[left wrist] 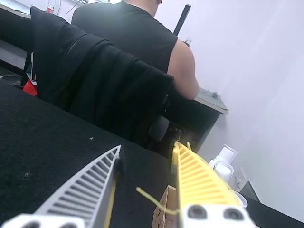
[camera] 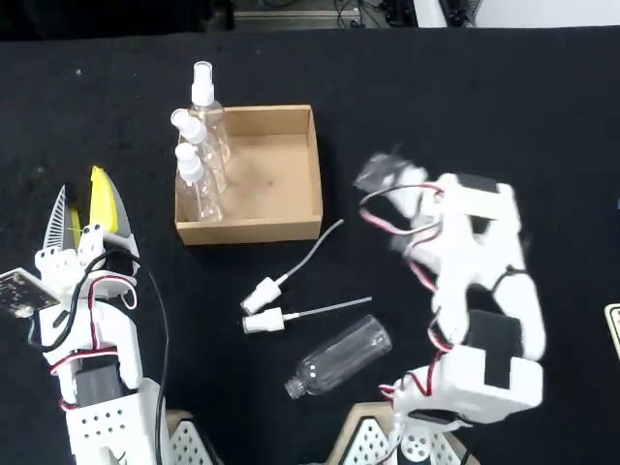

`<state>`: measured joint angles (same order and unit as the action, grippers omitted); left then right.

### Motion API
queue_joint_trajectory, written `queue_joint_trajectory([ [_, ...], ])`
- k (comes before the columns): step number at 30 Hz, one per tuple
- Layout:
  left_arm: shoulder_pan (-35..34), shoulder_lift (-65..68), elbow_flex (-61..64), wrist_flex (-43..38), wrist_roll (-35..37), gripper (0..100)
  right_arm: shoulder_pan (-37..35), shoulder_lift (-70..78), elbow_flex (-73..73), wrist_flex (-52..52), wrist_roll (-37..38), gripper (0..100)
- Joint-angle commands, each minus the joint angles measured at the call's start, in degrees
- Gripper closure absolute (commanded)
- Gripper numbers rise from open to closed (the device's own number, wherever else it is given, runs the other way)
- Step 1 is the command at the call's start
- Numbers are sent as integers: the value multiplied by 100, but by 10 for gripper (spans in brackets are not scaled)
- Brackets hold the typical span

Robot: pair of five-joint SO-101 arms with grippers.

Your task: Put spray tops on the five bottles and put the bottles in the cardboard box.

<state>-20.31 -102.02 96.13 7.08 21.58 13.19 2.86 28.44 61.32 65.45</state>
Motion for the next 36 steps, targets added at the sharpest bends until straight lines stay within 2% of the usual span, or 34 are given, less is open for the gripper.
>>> queue_joint_trajectory([
  [1, -48, 0, 136, -114, 44, 848, 1143, -31, -497, -237, -2189, 886],
  [3, -48, 0, 136, -114, 44, 848, 1758, -31, -479, -123, -3490, 903],
  [5, -48, 0, 136, -114, 44, 848, 2277, -22, -523, 9, -4404, 910],
  [8, -48, 0, 136, -114, 44, 848, 2611, -22, -681, 44, -4633, 877],
  [10, -48, 0, 136, -114, 44, 848, 2620, -22, -708, 62, -4352, 791],
  [13, -48, 0, 136, -114, 44, 848, 2541, -22, -690, 141, -3525, 634],
  [16, -48, 0, 136, -114, 44, 848, 2444, -22, -681, 237, -2479, 567],
  [22, -48, 0, 136, -114, 44, 848, 2488, -31, -673, 563, -1090, 600],
  [27, -48, 0, 136, -114, 44, 848, 2725, -22, -409, 70, 158, 660],
  [36, -48, 0, 136, -114, 44, 848, 2743, -22, 778, -1301, 229, 671],
])
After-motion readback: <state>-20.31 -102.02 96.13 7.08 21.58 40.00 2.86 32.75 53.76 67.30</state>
